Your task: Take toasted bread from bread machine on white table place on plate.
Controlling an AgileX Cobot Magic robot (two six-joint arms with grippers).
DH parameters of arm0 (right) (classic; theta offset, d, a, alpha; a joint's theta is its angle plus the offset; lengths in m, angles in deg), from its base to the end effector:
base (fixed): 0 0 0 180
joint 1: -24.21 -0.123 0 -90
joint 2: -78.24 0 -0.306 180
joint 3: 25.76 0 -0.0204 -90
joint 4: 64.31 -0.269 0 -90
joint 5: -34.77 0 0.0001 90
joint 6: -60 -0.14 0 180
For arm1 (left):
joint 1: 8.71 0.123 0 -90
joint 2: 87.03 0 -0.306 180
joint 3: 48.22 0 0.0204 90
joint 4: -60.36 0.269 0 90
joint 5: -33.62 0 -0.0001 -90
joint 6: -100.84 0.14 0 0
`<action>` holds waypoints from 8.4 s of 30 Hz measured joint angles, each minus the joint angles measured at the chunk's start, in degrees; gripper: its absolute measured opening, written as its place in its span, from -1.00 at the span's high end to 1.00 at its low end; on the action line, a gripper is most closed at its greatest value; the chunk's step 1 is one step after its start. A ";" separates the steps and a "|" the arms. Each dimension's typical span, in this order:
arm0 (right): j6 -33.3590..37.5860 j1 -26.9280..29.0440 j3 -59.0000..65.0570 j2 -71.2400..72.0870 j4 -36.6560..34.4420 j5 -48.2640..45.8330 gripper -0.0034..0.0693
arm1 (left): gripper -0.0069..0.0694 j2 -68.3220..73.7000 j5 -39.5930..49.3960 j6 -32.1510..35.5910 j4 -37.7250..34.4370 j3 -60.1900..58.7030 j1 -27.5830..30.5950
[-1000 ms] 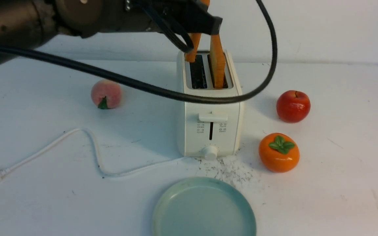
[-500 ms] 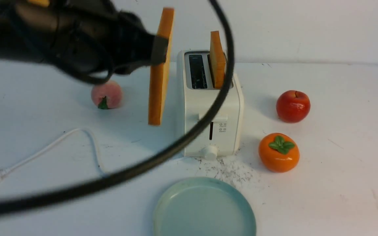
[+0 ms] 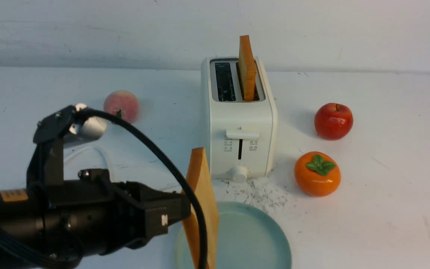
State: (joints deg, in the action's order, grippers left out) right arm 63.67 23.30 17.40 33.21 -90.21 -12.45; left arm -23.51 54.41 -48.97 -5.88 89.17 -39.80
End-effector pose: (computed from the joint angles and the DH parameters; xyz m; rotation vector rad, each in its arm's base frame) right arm 0.1491 0.0473 0.2789 0.1084 2.3145 0.5145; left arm 0.1886 -0.1670 0.2861 0.1621 2.1371 -1.0377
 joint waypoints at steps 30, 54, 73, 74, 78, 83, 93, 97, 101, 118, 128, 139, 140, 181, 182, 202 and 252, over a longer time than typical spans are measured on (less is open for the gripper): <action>1.21 0.00 0.00 0.00 -0.28 1.21 0.74 | 0.73 23.28 7.10 50.01 -31.16 3.79 0.00; 1.21 0.00 0.00 0.00 -1.03 2.53 0.70 | 0.73 29.13 9.50 50.76 -31.44 4.16 -0.05; 1.21 0.00 0.00 0.00 -1.95 1.25 0.67 | -0.27 31.04 0.31 52.09 -31.00 4.29 -0.05; 1.21 0.00 0.00 0.00 -1.95 1.25 0.67 | -0.32 30.62 0.20 51.85 -29.30 4.29 -0.05; 1.21 0.00 0.00 0.00 -1.95 0.81 0.67 | -0.37 28.00 -1.33 48.31 -23.29 4.29 -0.05; 1.27 0.00 0.00 0.00 -1.95 0.40 0.67 | -0.37 21.63 -4.23 33.11 -5.90 4.29 -0.05; 7.17 0.00 -2.26 -0.52 -0.89 1.31 0.67 | 0.25 12.70 -3.62 0.99 31.41 4.23 -0.05; 8.29 0.00 -6.56 -2.80 -0.25 1.69 0.67 | 0.84 10.01 0.70 -17.95 44.07 4.23 0.49; 7.80 0.00 -11.73 -6.73 -2.14 1.41 0.67 | 0.86 9.81 12.14 -42.87 53.23 4.23 3.12; 10.85 -2.21 -24.92 -24.83 -6.85 -5.48 0.77 | 0.86 0.89 35.33 -73.23 86.48 6.29 14.80; 11.02 -17.37 -34.47 -37.81 -4.41 5.14 0.90 | 0.86 -9.54 26.96 -65.94 88.30 13.93 15.06; 9.22 -20.50 -58.43 -60.28 -1.61 8.38 0.02 | 0.86 -23.28 24.23 -65.22 85.11 13.99 15.06; 8.99 -20.50 -60.62 -61.94 -1.58 9.10 -0.12 | 0.86 -24.00 24.30 -65.22 85.11 13.99 15.06; 7.90 -20.50 -46.45 -37.69 1.08 -10.30 0.59 | 0.86 -30.94 28.24 -57.88 80.60 9.37 15.06; 8.31 -20.50 -42.99 -37.51 -0.83 -9.22 0.59 | 0.86 -30.94 28.24 -57.88 80.56 9.37 15.06; 46.80 -19.38 -23.94 -54.51 -42.23 -4.19 0.59 | 0.85 -30.94 28.97 -57.71 80.56 9.37 15.06; 24.90 -9.15 -23.94 -34.96 -13.56 7.18 -0.01 | 0.83 -30.94 31.98 -54.93 80.56 9.37 15.06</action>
State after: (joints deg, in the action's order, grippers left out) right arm 88.57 14.15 -6.54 -1.75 -103.76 -5.27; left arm -54.44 86.39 -103.90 74.68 98.54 -24.74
